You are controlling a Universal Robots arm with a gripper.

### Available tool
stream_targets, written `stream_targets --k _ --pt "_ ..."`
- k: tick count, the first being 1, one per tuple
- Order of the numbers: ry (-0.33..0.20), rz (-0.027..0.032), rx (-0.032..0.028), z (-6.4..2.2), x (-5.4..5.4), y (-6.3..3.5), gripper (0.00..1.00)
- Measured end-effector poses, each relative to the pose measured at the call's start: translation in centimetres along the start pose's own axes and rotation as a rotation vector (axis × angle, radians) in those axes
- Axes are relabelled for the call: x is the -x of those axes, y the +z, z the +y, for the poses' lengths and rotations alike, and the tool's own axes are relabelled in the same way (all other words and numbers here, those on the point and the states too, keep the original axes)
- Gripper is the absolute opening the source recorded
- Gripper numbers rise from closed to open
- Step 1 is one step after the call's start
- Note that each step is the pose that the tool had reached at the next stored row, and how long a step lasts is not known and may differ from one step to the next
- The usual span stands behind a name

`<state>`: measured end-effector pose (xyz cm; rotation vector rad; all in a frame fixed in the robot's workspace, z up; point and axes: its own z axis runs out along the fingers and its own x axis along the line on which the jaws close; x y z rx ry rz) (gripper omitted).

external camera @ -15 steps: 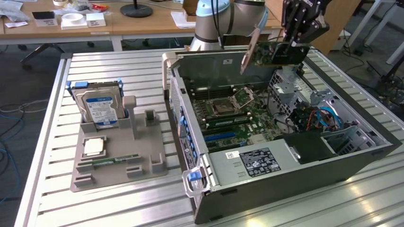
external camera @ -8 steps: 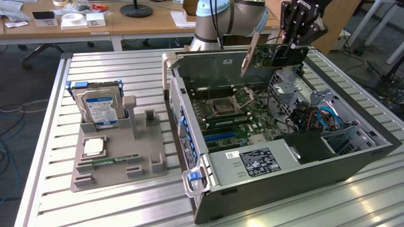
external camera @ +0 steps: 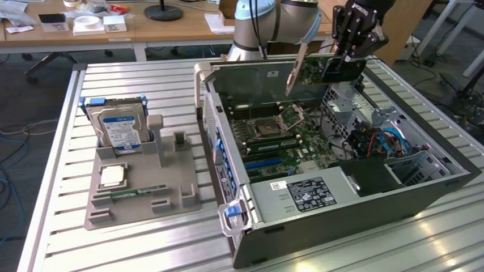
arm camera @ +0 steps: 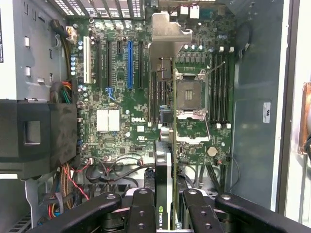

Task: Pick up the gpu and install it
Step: 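Insert the gpu into the slot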

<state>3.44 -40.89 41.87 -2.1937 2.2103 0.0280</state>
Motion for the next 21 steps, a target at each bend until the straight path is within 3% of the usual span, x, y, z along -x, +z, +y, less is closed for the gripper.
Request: stream_targets --k 6,21 --pt "0.003 -0.0002 -0.0001 0.06 0.0 0.24 0.27" --pt "0.016 0.0004 -0.0006 1.04 -0.2 1.93 0.27"
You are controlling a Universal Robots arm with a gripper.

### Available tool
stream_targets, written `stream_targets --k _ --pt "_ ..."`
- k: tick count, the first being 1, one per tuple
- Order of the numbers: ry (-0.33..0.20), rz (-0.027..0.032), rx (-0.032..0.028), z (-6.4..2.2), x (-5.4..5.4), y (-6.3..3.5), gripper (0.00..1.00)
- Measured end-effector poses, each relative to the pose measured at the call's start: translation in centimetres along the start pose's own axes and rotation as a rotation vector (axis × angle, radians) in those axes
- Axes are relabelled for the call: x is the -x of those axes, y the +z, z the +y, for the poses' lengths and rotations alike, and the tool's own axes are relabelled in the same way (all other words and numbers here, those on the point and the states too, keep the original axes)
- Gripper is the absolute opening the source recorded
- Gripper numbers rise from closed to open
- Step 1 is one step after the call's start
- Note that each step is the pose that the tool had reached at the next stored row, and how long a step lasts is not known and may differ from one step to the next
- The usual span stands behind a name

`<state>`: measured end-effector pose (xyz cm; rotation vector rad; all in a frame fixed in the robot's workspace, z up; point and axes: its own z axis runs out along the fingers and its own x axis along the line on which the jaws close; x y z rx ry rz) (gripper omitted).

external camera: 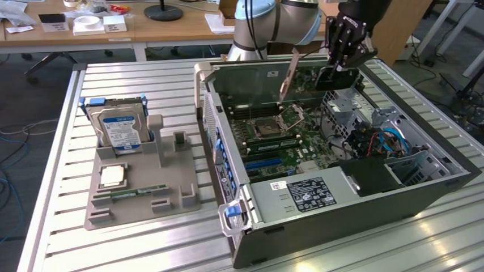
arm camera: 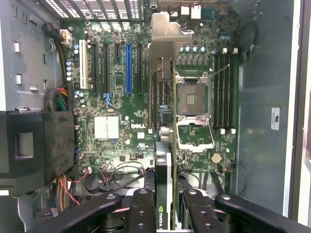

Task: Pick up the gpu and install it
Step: 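Insert the gpu into the slot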

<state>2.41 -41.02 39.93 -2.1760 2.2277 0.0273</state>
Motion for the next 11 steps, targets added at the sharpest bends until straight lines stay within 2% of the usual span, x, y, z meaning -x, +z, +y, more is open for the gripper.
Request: stream_targets --k 11 --pt "0.0 -0.0001 0.0 0.05 -0.01 0.23 0.27"
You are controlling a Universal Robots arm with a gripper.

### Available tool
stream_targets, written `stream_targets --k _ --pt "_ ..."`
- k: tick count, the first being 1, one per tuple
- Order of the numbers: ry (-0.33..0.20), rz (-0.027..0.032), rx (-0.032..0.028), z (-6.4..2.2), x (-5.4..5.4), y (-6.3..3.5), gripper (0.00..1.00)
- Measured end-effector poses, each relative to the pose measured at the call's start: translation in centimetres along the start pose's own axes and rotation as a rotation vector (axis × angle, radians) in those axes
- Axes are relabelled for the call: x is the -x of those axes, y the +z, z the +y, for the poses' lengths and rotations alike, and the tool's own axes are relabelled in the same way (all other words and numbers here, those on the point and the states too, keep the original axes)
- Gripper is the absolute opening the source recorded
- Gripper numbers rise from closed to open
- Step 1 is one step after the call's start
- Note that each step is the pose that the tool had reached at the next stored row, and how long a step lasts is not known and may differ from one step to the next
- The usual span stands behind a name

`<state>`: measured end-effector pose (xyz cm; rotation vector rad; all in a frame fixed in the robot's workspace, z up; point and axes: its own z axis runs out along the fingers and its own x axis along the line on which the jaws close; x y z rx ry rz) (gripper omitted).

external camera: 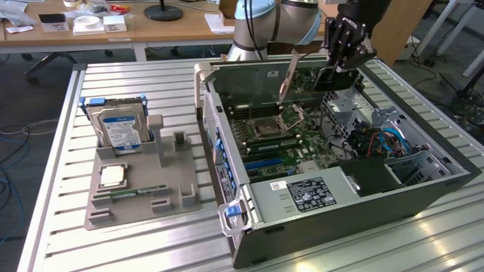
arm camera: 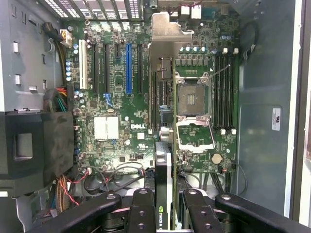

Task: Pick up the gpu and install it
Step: 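Insert the gpu into the slot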

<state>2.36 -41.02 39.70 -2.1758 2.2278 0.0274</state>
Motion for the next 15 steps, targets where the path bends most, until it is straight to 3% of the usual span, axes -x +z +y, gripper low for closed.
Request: stream_targets --k 15 --pt "-0.003 0.0 0.0001 0.51 -0.1 1.55 0.27"
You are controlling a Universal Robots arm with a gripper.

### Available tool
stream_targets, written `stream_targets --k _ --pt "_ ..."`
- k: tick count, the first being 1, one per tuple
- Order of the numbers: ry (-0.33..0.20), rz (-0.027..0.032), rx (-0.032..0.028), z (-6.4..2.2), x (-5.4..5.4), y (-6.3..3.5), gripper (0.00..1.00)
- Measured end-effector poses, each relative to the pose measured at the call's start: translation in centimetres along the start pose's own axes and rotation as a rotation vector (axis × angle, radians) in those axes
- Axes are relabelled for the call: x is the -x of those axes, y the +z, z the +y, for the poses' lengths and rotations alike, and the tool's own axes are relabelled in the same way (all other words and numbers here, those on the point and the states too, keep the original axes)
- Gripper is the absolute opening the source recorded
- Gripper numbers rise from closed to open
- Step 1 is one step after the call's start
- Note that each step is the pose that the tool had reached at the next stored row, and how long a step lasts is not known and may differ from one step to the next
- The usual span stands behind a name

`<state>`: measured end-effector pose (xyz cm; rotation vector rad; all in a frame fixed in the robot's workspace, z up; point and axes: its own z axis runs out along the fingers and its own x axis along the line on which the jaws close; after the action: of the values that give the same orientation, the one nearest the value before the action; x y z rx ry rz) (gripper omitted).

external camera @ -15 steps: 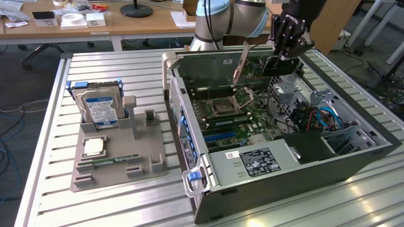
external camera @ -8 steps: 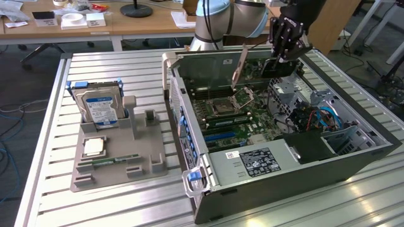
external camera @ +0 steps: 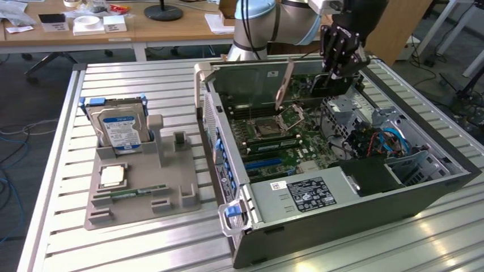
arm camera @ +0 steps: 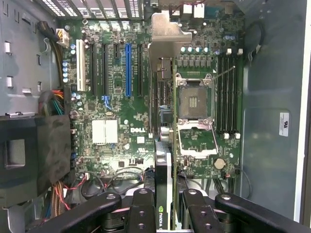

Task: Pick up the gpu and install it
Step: 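Insert the gpu into the slot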

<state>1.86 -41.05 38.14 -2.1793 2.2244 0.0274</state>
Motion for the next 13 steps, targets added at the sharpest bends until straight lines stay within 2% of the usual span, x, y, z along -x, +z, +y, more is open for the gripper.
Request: stream_targets --k 5,13 --pt "-0.002 0.0 0.0 0.27 -0.02 0.47 0.27" --pt "-0.002 -0.0003 -0.0002 0.45 -0.02 0.58 0.27"
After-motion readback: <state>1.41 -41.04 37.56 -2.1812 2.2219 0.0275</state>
